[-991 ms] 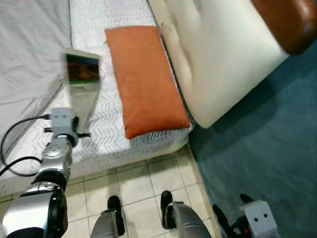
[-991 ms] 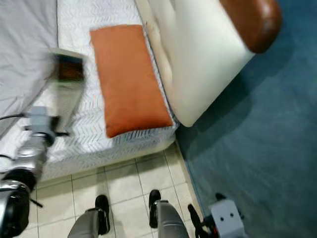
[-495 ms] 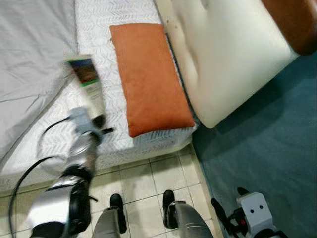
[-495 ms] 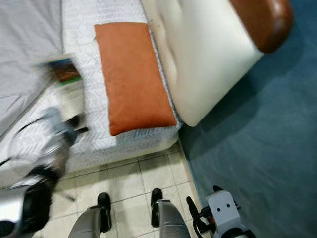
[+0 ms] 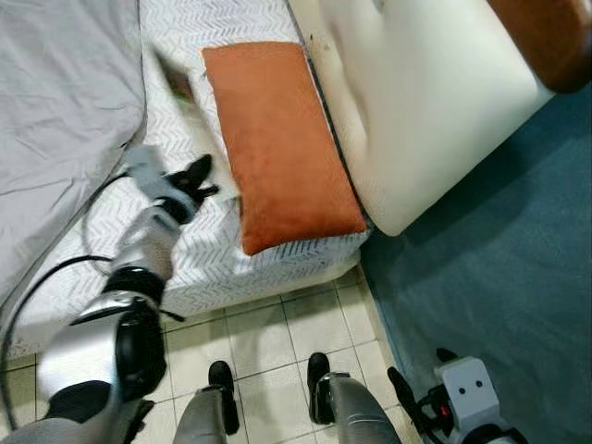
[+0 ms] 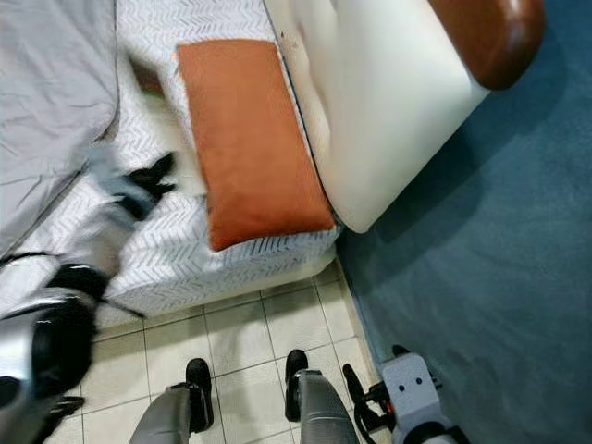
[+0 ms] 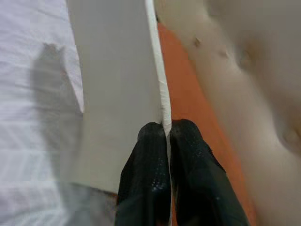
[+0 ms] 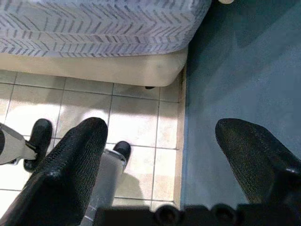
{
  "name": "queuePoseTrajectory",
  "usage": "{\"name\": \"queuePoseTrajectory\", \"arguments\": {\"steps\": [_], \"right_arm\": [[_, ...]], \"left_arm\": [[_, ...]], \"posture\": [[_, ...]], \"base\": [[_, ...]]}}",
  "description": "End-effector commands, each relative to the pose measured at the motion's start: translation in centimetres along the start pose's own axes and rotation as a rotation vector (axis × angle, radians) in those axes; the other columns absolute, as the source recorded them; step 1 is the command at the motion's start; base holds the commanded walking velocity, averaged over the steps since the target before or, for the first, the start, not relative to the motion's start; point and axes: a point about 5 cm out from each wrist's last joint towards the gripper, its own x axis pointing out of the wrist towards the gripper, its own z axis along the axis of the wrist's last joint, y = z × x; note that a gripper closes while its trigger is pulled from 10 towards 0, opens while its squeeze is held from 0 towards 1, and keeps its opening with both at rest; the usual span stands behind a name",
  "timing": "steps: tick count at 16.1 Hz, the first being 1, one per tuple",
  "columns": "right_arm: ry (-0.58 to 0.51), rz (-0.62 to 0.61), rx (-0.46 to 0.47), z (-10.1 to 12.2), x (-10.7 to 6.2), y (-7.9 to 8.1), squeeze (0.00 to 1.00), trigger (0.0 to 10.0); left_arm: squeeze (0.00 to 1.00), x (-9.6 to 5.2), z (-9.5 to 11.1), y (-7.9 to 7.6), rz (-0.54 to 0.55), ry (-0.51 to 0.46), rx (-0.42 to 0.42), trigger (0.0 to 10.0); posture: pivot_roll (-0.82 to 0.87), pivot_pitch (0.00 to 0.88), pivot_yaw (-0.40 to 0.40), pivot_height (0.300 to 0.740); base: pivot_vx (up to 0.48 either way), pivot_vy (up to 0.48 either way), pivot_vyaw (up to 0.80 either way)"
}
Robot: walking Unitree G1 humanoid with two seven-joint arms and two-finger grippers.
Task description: Clean up the room
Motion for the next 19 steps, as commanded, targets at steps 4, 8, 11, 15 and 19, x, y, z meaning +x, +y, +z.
{"name": "queuePoseTrajectory", "arguments": {"steps": [4, 8, 11, 15, 19], "right_arm": [[0.063, 0.013, -0.008, -1.2, -0.8, 0.1, 0.0, 10.0], [0.07, 0.035, -0.021, -1.1, -1.2, 0.1, 0.0, 10.0], [0.073, 0.041, -0.023, -1.1, -1.2, 0.2, 0.0, 10.0], [0.068, 0.037, -0.019, -1.0, -1.1, 0.5, 0.0, 10.0], [0.085, 0.034, -0.029, -1.3, -2.2, 0.6, 0.0, 10.0]], "left_arm": [[0.0, -6.6, -4.0, 7.2, 0.271, 0.176, -0.001, 10.0], [0.0, -11.5, -6.0, 11.0, 0.439, 0.594, 0.673, 10.0], [0.0, -10.8, -5.0, 11.0, 0.432, 0.665, 1.075, 10.0], [0.0, -9.0, -4.8, 9.7, 0.475, 0.576, 1.162, 10.0], [0.0, -9.0, -6.2, 9.3, 0.638, 0.497, 0.77, 10.0]], "posture": [[-0.31, 0.463, -0.089, 0.74], [-0.33, 0.483, -0.12, 0.74], [-0.32, 0.485, -0.118, 0.74], [-0.32, 0.483, -0.101, 0.74], [-0.38, 0.504, -0.107, 0.74]], "base": [[0.0, 0.0, 0.0], [0.0, 0.0, 0.0], [0.0, 0.0, 0.0], [0.0, 0.0, 0.0], [0.0, 0.0, 0.0]]}}
